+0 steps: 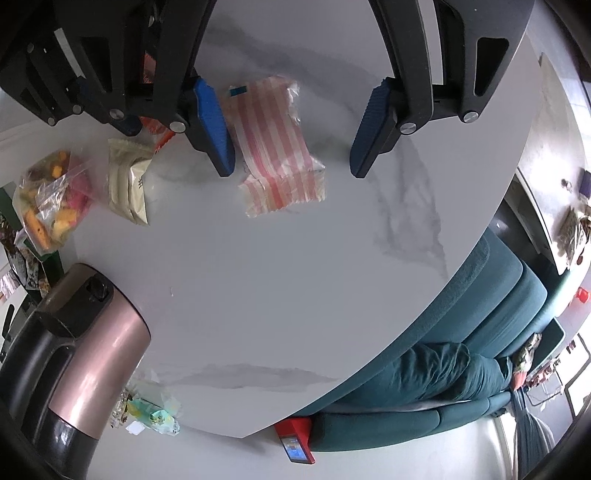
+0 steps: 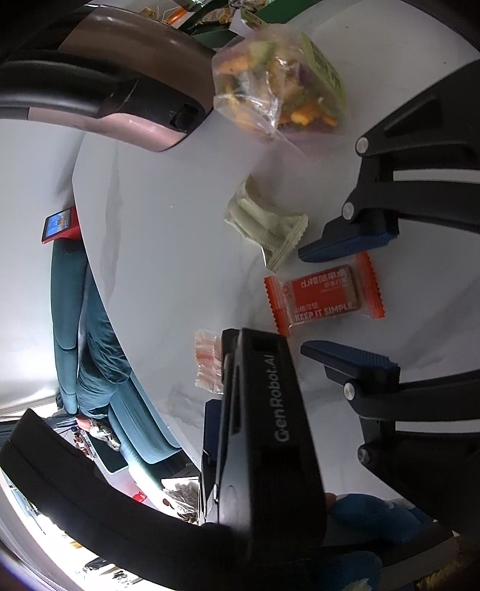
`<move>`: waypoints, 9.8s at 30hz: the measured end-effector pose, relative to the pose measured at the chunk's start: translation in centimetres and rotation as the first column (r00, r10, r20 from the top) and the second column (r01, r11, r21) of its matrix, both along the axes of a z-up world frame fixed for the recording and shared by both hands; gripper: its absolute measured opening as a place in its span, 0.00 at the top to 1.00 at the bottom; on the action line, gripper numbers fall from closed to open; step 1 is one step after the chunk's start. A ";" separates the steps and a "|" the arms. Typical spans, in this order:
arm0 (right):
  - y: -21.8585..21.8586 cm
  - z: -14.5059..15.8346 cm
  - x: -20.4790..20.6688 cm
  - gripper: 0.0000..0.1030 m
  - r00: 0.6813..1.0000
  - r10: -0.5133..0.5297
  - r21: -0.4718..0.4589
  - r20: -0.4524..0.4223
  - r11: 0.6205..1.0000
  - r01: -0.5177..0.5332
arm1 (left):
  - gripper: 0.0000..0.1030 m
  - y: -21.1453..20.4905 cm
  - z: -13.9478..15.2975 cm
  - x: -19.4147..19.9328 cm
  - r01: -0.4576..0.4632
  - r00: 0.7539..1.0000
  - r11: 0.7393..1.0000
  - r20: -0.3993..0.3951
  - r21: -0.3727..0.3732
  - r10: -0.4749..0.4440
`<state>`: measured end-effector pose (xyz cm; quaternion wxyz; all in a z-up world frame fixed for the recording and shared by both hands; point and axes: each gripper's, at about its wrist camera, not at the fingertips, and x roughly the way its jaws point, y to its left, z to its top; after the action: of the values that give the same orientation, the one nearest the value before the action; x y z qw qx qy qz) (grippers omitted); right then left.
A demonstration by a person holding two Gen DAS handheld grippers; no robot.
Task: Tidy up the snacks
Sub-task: 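Grasp the pink-striped bag with left tool while right tool grasps the red-orange bar, then carry the pink-striped bag and red-orange bar over to the green tray, then lower both snacks into the tray and open both tools, then move both open tools back toward the pale green pouch and fruit bag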
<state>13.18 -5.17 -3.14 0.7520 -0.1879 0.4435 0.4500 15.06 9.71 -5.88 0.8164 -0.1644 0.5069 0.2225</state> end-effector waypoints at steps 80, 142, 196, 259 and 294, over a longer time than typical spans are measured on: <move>-9.7 1.2 -6.0 1.00 0.995 -0.075 -0.017 -0.070 0.997 0.074 | 0.78 -5.3 3.1 -3.7 0.450 0.892 0.893 0.019 0.012 -0.451; -28.6 12.3 28.6 1.00 0.784 -0.557 0.262 0.272 0.827 0.497 | 0.78 -29.1 16.0 24.5 0.403 0.783 0.840 0.340 0.362 -0.522; -27.7 0.8 33.9 1.00 0.775 -0.603 0.130 0.188 0.798 0.589 | 0.75 -30.0 2.0 30.5 0.392 0.880 0.885 0.179 0.251 -0.440; -31.9 11.6 24.6 0.06 0.682 -0.671 0.242 0.291 0.742 0.625 | 0.45 -29.9 11.9 21.3 0.355 0.830 0.900 0.359 0.252 -0.428; -20.3 22.8 2.5 0.02 0.675 -0.641 0.387 0.366 0.764 0.516 | 0.30 -4.2 19.5 -0.8 0.218 0.834 0.902 0.408 0.372 -0.370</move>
<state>15.67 -25.42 19.71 0.9583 -0.0446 0.2194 0.1777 14.26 5.53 13.65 0.9544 -0.0018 0.2719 0.1229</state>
